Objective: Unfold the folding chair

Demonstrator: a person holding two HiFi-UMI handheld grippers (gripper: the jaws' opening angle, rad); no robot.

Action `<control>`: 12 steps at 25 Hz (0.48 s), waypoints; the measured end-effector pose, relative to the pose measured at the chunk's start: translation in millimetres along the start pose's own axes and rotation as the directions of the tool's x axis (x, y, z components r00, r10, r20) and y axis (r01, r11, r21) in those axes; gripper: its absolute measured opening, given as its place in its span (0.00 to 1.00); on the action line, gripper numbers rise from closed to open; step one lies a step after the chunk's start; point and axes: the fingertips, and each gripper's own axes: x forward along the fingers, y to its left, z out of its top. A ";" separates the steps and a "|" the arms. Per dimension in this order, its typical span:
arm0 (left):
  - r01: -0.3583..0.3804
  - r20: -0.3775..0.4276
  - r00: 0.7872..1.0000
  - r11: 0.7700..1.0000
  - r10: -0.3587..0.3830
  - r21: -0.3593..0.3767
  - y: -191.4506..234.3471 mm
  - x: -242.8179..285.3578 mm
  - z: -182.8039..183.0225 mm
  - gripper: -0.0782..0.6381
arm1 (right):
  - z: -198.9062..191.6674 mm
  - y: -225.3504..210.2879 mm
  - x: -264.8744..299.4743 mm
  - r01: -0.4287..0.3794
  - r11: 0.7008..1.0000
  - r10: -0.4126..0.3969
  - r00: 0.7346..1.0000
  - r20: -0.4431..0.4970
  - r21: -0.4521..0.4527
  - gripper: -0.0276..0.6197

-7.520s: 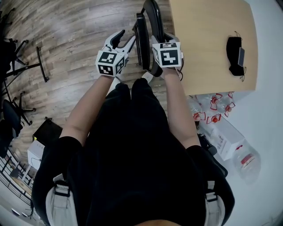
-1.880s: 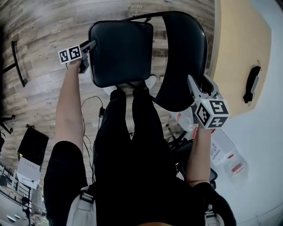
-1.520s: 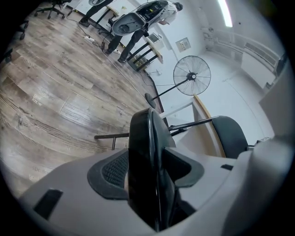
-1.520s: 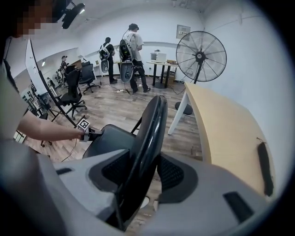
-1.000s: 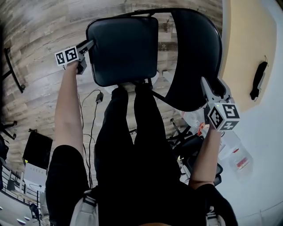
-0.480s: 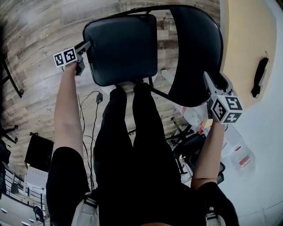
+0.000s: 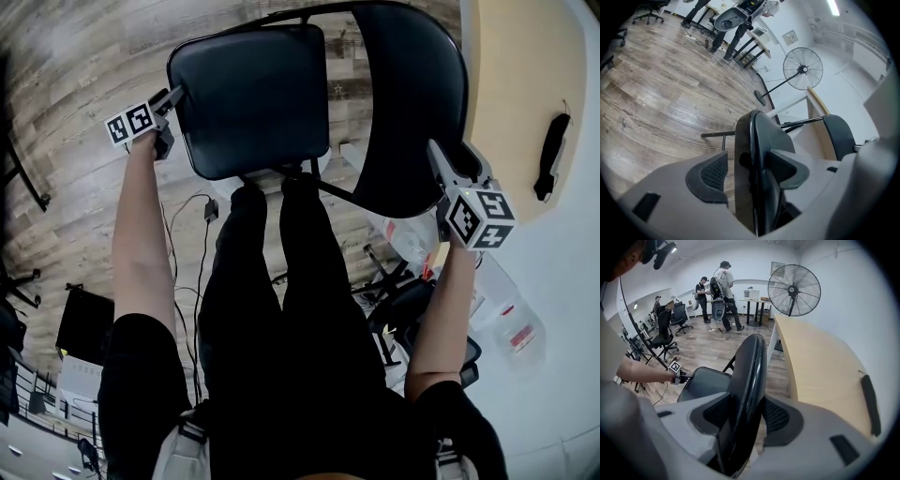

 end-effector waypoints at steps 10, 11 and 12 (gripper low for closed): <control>-0.056 0.003 0.998 0.998 0.056 0.003 -27.5 -49.8 2.0 0.53 | 6.4 -7.2 -22.7 0.096 0.995 -0.097 0.995 -0.015 -0.036 0.39; -0.060 0.004 0.998 0.998 0.060 0.008 -31.1 -57.4 2.2 0.53 | 7.3 -7.2 -25.8 0.095 0.995 -0.095 0.995 -0.015 -0.036 0.39; -0.065 0.004 0.998 0.998 0.065 0.012 -35.0 -65.1 2.2 0.53 | 8.2 -6.9 -28.9 0.093 0.995 -0.094 0.995 -0.017 -0.038 0.39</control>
